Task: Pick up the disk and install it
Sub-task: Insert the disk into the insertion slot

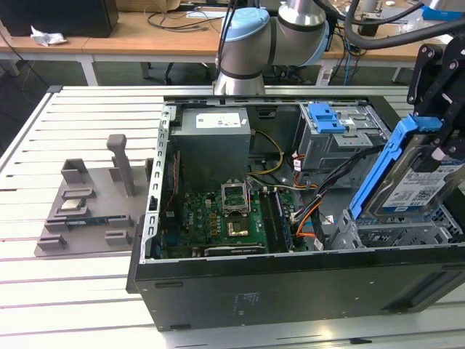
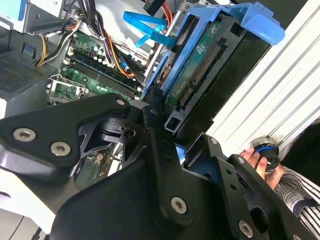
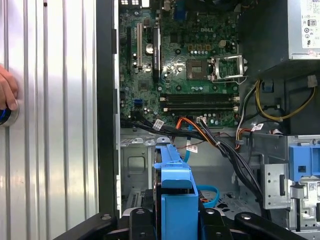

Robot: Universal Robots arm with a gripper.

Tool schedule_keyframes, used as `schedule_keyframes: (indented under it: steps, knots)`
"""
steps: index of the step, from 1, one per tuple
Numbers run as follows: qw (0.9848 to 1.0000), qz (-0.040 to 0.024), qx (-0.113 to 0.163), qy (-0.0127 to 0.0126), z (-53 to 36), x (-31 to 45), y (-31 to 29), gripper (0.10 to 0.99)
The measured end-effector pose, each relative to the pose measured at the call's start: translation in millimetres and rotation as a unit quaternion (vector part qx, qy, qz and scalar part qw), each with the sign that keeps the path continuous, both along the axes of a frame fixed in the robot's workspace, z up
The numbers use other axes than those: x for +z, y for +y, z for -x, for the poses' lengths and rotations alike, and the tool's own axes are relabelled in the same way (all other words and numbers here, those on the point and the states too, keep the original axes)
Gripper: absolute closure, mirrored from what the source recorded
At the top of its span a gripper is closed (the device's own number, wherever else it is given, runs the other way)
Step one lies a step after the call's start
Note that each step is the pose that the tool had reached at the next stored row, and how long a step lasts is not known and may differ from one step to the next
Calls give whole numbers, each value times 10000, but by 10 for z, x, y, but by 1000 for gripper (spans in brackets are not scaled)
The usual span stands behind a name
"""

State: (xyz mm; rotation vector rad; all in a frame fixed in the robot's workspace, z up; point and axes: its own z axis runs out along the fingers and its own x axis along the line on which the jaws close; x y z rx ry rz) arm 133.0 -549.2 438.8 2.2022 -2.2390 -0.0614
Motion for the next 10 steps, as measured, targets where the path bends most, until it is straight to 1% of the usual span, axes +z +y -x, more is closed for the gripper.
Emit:
schedule_keyframes:
  steps: [2,5,8,9,10]
  knots:
    - [10000,12,0,0,0,-14,1,722]
    - [10000,22,0,0,0,-57,1,722]
    - [10000,21,1,0,0,-115,1,722]
    - [10000,21,0,0,0,-140,1,722]
    - [10000,21,1,0,-1,-183,0,722]
